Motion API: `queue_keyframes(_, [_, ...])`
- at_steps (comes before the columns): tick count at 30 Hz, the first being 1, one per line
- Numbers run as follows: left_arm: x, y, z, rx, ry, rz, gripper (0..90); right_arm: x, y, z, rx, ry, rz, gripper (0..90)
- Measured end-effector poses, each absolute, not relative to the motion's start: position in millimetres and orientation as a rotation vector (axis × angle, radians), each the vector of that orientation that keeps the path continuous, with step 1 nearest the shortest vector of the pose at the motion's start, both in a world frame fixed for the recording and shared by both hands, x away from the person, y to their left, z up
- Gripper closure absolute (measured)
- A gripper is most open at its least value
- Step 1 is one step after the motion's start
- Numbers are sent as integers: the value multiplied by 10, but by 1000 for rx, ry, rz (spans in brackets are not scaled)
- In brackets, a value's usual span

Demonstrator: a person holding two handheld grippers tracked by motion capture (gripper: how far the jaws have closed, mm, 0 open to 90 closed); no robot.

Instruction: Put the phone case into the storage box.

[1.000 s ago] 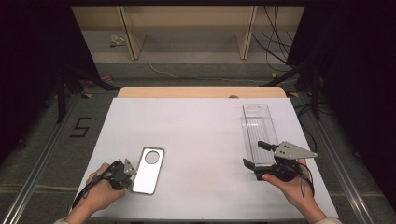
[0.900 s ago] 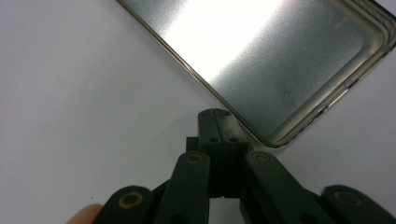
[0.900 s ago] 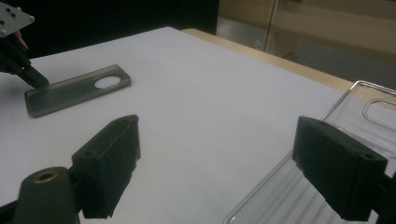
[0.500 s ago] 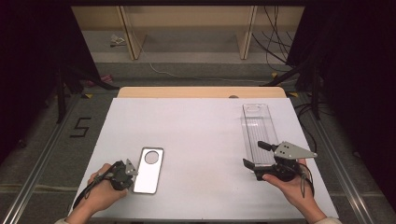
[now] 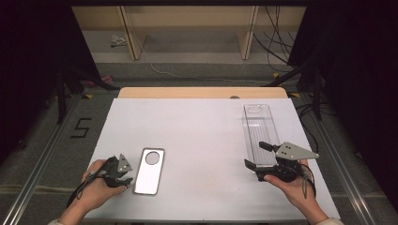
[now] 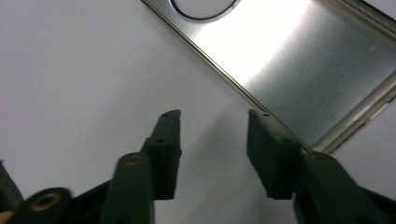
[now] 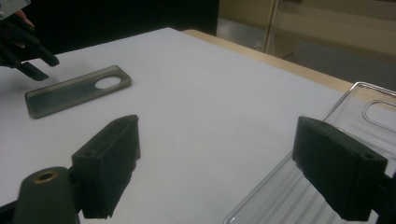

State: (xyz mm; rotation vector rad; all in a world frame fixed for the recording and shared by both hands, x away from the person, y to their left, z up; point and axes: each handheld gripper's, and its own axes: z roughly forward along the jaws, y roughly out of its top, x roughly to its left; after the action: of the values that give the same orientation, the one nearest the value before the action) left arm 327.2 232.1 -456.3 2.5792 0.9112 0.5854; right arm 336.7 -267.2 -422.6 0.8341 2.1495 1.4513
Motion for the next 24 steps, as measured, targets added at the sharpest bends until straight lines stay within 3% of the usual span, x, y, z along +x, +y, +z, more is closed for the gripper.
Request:
queue_keyframes(2, [3264, 2294, -4542, 2560, 834, 574, 326, 3364, -2672, -4222, 834, 2149, 1450, 161])
queue_keyframes(3, [3255, 2272, -4532, 2560, 773, 566, 326, 3364, -2672, -4222, 834, 2149, 1450, 161])
queue_keyframes(4, [3241, 2242, -4524, 2562, 721, 556, 239, 3365, -2672, -4223, 834, 2150, 1450, 160])
queue_keyframes(8, [3205, 2103, -4504, 2621, 571, 525, 184, 3367, -2671, -4224, 832, 2149, 1447, 160])
queue_keyframes(14, [3201, 1976, -4502, 2753, 401, 498, 190, 3364, -2671, -4221, 832, 2149, 1445, 160])
queue_keyframes(24, [3188, 1850, -4540, 2881, 170, 448, 284, 3365, -2673, -4221, 836, 2148, 1442, 160])
